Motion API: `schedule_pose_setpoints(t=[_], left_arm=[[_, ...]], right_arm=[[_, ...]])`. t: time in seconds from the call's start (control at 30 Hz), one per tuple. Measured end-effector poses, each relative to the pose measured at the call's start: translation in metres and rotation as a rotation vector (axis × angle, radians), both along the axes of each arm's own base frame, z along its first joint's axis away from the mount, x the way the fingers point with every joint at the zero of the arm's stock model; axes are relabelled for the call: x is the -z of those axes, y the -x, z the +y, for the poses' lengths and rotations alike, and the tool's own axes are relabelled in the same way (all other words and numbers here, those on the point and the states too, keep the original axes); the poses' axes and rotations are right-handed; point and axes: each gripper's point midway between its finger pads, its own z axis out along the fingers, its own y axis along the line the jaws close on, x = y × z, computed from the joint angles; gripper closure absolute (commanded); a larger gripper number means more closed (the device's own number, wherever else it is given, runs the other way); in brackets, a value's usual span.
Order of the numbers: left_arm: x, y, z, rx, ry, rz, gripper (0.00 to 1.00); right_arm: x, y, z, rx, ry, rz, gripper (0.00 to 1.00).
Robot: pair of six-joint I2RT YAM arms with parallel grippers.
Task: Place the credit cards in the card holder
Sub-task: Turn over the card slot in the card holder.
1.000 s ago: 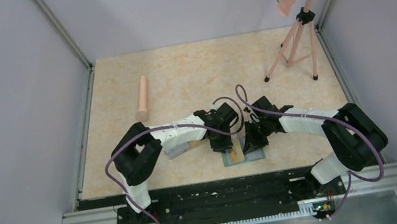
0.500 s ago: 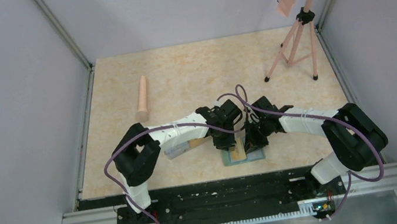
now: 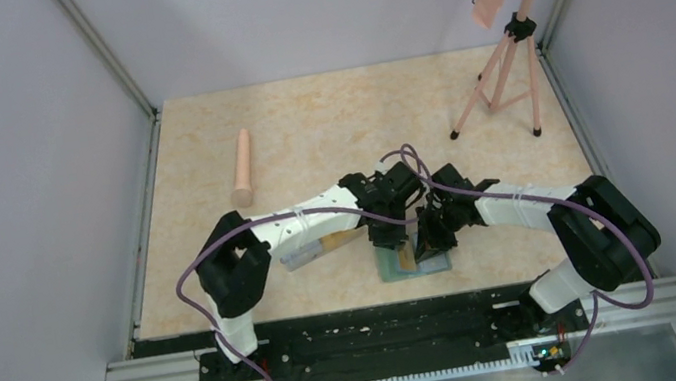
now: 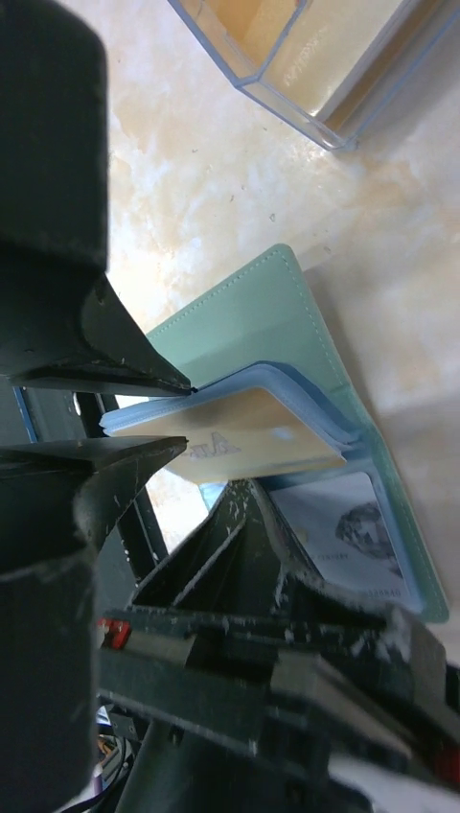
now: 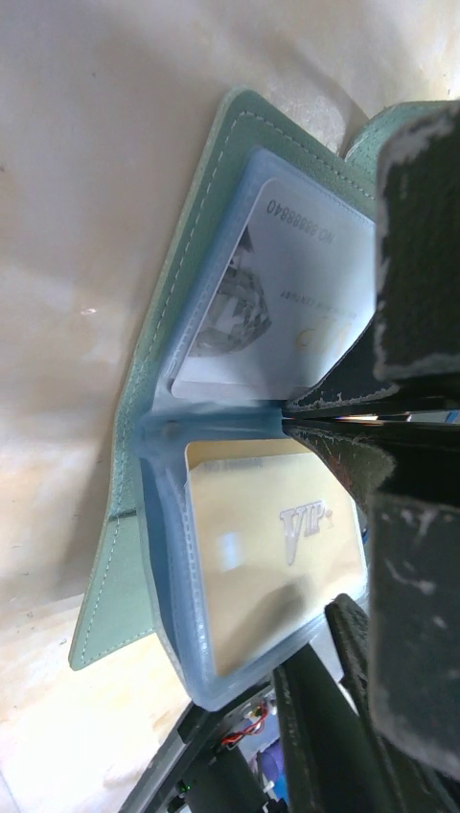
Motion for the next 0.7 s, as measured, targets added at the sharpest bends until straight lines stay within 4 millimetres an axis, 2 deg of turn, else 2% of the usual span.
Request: schedule_pose_setpoints(t=[0.2,0.43,0.7], left_arm=[[-0.001,-0.002,-0.006,0.029,-0.018,-0.014,0.69],[0.024,0.005,0.011,0.044,-0.133,0.023,0.65],[0.027,0.004,0.027,0.035,-0.216,-0.004,0.64]], right_arm=[[0.000,0.000,0.000,0.000,0.001,0.002,1.00],[0.000,0.002,0.000,-0.001,0.001,0.007,1.00],[0.000,0.002,-0.001,-0.002,0.002,0.008,1.00]])
